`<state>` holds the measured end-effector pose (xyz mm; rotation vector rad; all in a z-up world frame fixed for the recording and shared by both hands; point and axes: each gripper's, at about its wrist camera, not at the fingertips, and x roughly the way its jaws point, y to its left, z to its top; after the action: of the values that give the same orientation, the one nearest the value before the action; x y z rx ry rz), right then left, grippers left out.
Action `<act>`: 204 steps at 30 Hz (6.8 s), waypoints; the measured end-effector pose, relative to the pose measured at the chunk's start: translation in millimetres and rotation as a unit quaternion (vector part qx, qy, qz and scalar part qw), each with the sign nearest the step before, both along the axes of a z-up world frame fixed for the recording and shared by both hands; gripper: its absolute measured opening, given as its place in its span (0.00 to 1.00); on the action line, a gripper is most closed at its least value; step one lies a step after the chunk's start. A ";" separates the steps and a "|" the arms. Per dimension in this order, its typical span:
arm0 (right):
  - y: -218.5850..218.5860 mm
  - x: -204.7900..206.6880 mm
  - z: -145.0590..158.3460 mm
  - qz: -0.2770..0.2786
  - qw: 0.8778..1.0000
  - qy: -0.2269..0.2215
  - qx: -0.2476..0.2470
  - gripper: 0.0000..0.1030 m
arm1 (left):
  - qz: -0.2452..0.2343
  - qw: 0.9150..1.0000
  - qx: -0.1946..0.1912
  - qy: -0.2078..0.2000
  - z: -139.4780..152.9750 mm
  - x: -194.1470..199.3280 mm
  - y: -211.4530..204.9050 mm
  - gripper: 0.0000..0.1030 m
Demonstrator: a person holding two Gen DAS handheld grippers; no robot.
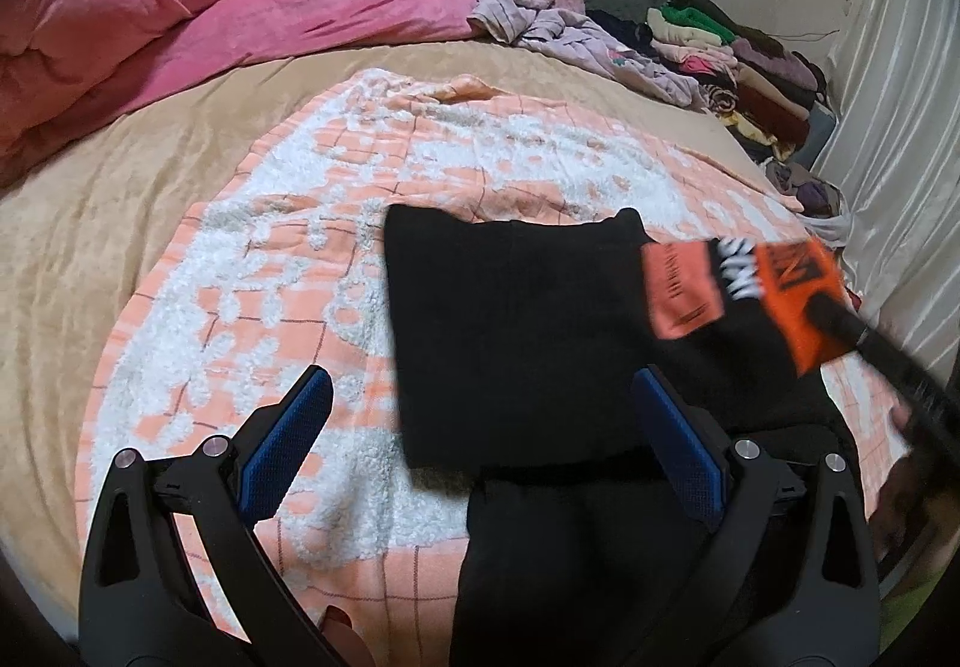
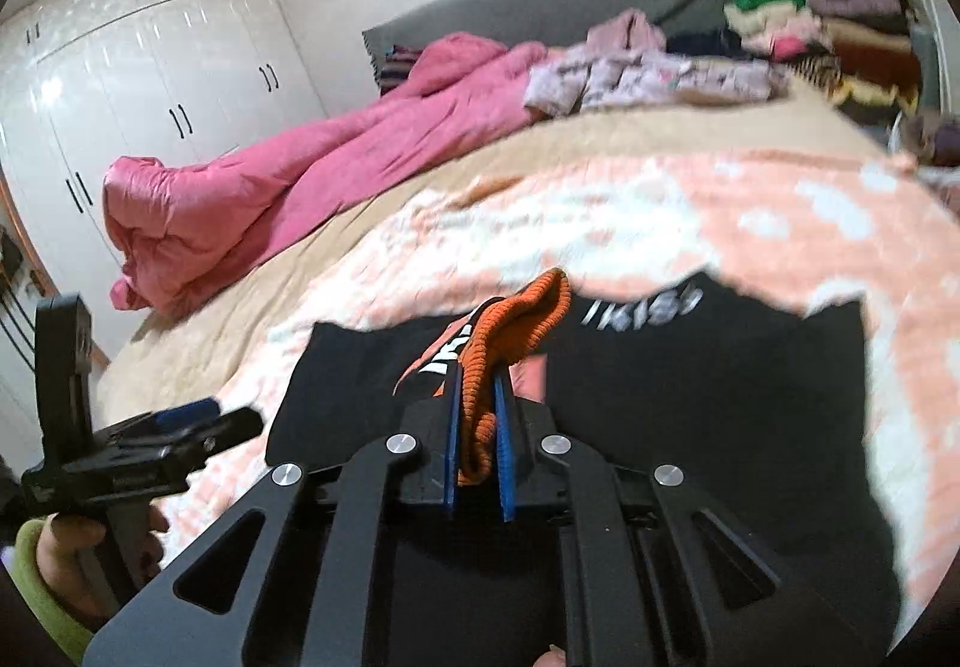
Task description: Fold small clothes
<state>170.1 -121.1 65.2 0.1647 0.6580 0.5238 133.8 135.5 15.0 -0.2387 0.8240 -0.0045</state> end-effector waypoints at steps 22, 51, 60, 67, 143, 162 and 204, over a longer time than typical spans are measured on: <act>-92.6 3.1 -16.4 -0.093 0.994 -0.005 -0.054 0.09 | -0.025 0.999 0.020 0.013 -6.9 16.3 -28.6 0.91; -118.5 -5.9 -62.7 -0.157 0.979 0.069 -0.109 0.18 | -0.105 0.993 0.054 0.032 -32.5 49.5 -85.4 0.90; -74.5 -8.5 -53.1 -0.085 0.989 0.048 -0.116 0.30 | -0.125 0.986 0.090 0.064 -54.3 58.5 -96.5 0.72; -39.1 -2.0 -43.1 -0.035 0.991 0.029 -0.124 0.38 | -0.133 0.985 0.080 0.071 -60.4 56.9 -93.7 0.72; -79.0 -47.2 -19.3 -0.112 0.989 0.015 -0.098 0.91 | -0.092 0.994 0.063 0.014 0.3 14.7 -80.9 0.91; -76.4 -72.7 -8.3 -0.105 0.989 0.000 -0.102 0.91 | -0.094 0.993 0.066 -0.006 11.7 -18.0 -82.8 0.91; -103.1 -132.1 -42.0 -0.093 0.987 0.040 -0.123 0.91 | -0.093 0.991 0.099 0.007 -5.1 -87.8 -84.2 0.91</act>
<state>38.0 -224.1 23.2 0.0150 0.7714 0.2536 46.1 51.3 10.0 0.0264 0.8529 -0.0952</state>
